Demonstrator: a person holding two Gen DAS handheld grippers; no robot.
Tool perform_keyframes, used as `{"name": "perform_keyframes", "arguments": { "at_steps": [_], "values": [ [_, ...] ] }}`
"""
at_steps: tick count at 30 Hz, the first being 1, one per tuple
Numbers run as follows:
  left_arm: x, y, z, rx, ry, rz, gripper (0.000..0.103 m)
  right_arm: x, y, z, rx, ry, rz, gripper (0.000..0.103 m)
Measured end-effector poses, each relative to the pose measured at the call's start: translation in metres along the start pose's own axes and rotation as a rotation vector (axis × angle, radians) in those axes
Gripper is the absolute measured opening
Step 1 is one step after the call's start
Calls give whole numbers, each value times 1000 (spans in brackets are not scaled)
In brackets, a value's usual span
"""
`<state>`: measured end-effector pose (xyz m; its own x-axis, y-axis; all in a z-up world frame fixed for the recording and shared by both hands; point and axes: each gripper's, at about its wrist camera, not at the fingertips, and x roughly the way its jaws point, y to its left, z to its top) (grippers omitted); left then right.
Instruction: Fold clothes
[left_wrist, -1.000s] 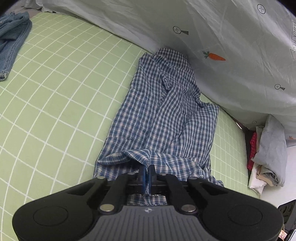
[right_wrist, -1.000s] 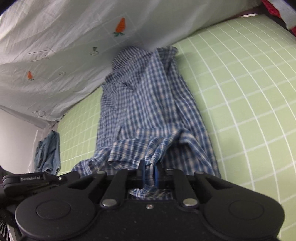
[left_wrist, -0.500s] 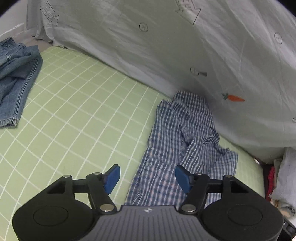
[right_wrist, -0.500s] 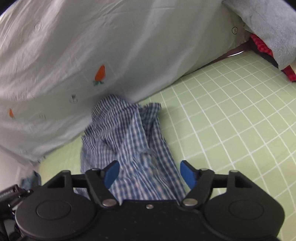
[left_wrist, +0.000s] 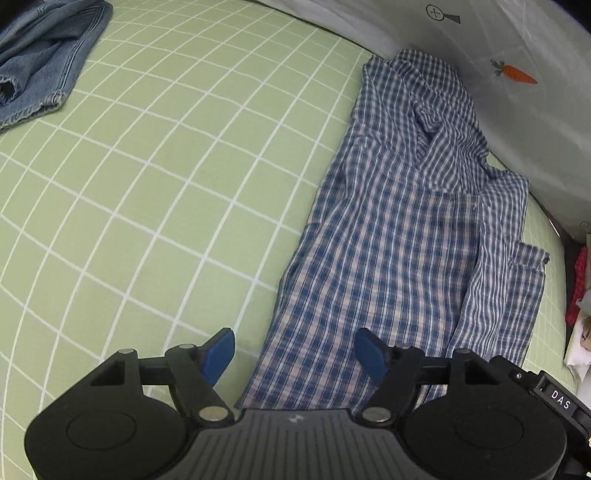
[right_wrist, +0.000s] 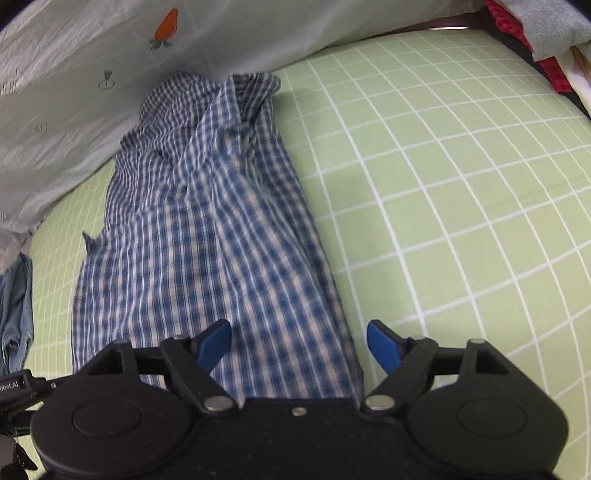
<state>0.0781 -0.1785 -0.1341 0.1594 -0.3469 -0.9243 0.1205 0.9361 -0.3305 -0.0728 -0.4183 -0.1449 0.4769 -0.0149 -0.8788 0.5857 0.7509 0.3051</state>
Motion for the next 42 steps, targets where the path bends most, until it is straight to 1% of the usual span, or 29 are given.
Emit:
{"name": "perform_keyframes", "arguments": {
  "at_steps": [3, 6, 7, 8, 9, 10, 11, 12, 13, 14, 15, 18, 21, 25, 28, 31, 35, 38, 42],
  "values": [
    [2, 6, -9, -38, 33, -26, 73, 2, -2, -11, 17, 39, 19, 85],
    [4, 13, -16, -81, 56, -67, 72, 0, -4, -18, 18, 40, 29, 86],
    [3, 16, -19, -96, 51, -79, 70, -1, -5, -20, 17, 40, 34, 85],
    [3, 18, -21, -107, 47, -89, 64, -2, -5, -22, 16, 34, 41, 83],
    [3, 21, -22, -114, 43, -96, 59, -4, -5, -25, 11, 26, 47, 75],
    [3, 23, -24, -121, 39, -103, 47, -5, -5, -27, 2, 22, 52, 60],
    [3, 25, -25, -128, 35, -111, 24, -6, -6, -28, -6, 25, 60, 48],
    [2, 27, -26, -132, 28, -125, 11, -6, -7, -30, -8, 36, 74, 22],
    [1, 28, -28, -133, 20, -145, 9, -6, -9, -33, -2, 40, 87, 16],
    [0, 29, -29, -134, 12, -166, 8, -9, -12, -36, 1, 28, 94, 14],
    [-1, 30, -31, -134, 3, -187, 8, -12, -15, -39, 2, 10, 99, 9],
    [-17, 29, -42, -108, -40, -202, 7, -27, -23, -52, 9, -35, 109, 7],
    [-34, 30, -61, -87, -69, -207, 6, -48, -32, -68, 2, -64, 112, 6],
    [-50, 29, -92, -93, -79, -200, 6, -74, -40, -96, -14, -63, 118, 6],
    [-66, 27, -116, -116, -84, -198, 6, -97, -50, -110, -26, -47, 134, 6],
    [-82, 19, -134, -151, -117, -198, 6, -116, -58, -107, -38, -45, 157, 6],
    [-98, 0, -144, -160, -206, -186, 6, -120, -72, -96, -9, -38, 234, 6],
    [-105, -9, -142, -215, -250, -206, 6, -116, -83, -87, 42, -16, 308, 5],
    [-123, -14, -133, -281, -284, -247, 5, -127, -90, -71, 125, -6, 393, 5]
  ]
}}
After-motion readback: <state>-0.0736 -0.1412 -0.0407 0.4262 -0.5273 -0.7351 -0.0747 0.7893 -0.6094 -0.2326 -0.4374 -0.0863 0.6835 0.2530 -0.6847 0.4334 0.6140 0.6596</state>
